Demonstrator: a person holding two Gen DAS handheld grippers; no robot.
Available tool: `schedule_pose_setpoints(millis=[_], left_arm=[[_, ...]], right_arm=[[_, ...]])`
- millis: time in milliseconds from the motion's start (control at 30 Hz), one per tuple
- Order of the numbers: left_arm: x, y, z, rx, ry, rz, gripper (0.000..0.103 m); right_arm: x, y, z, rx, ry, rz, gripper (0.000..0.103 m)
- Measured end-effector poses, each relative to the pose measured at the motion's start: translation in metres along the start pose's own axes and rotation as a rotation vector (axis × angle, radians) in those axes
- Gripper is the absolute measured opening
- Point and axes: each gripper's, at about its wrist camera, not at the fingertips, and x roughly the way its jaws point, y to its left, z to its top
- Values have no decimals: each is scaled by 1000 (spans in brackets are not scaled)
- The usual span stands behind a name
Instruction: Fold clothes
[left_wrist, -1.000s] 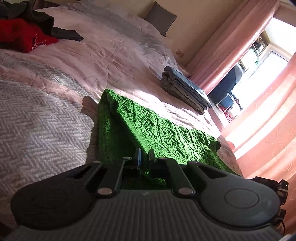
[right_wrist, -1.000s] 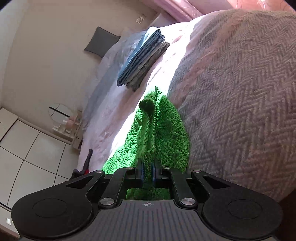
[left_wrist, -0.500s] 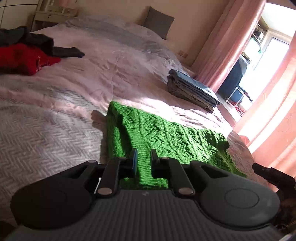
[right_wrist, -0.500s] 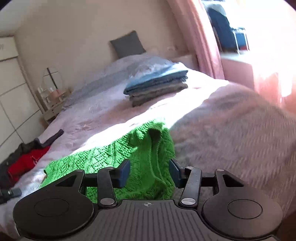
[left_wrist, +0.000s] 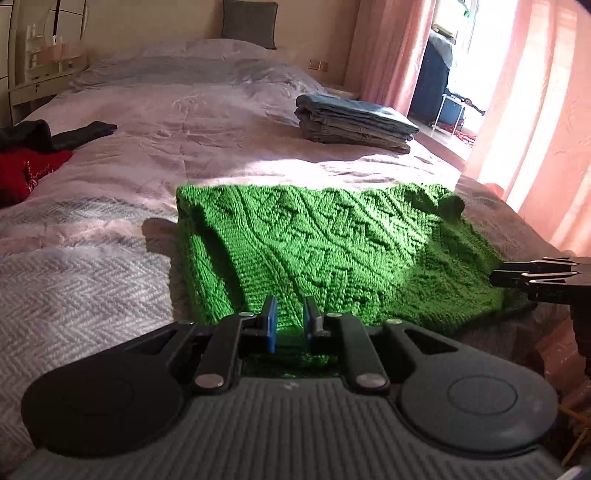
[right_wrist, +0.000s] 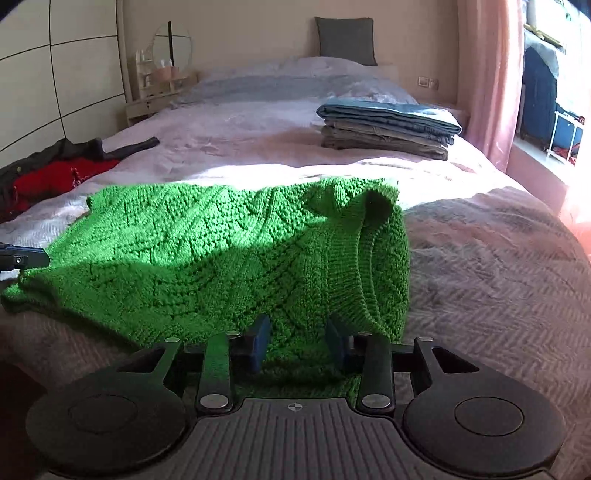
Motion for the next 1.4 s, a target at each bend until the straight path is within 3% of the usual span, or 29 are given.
schedule_pose_setpoints(millis=[100, 233, 433, 600, 800, 867, 933, 967, 1133, 1267, 1333, 1400], left_arm=[[-2, 23, 21, -85, -24, -19, 12], [14, 49, 43, -188, -38, -12, 13], [43, 61, 56, -273, -14, -85, 13], [62, 60, 57, -303, 5, -117, 14], [72, 61, 58, -316, 11, -128, 14], [74, 62, 58, -322, 15, -129, 14], [76, 61, 57, -323, 20, -127, 14], [77, 61, 56, -321, 23, -125, 14], [79, 59, 52, -312, 35, -117, 14], [82, 57, 49, -305, 46, -110, 14], [83, 57, 48, -301, 51, -107, 14], [83, 56, 46, -299, 56, -105, 14]], right_arm=[[-4, -14, 24, 51, -43, 21, 38], [19, -59, 51, 282, -59, 111, 38], [69, -110, 61, 470, -26, 233, 37], [99, -128, 63, 559, 12, 254, 37], [109, -146, 65, 616, -16, 320, 36], [116, -149, 65, 625, 14, 352, 19], [117, -149, 64, 604, 26, 350, 16], [117, -148, 64, 587, 28, 342, 2], [91, -146, 71, 498, -51, 275, 0], [102, -145, 65, 472, 41, 188, 0], [104, -144, 59, 495, 55, 201, 1], [98, -148, 55, 550, 46, 267, 1]])
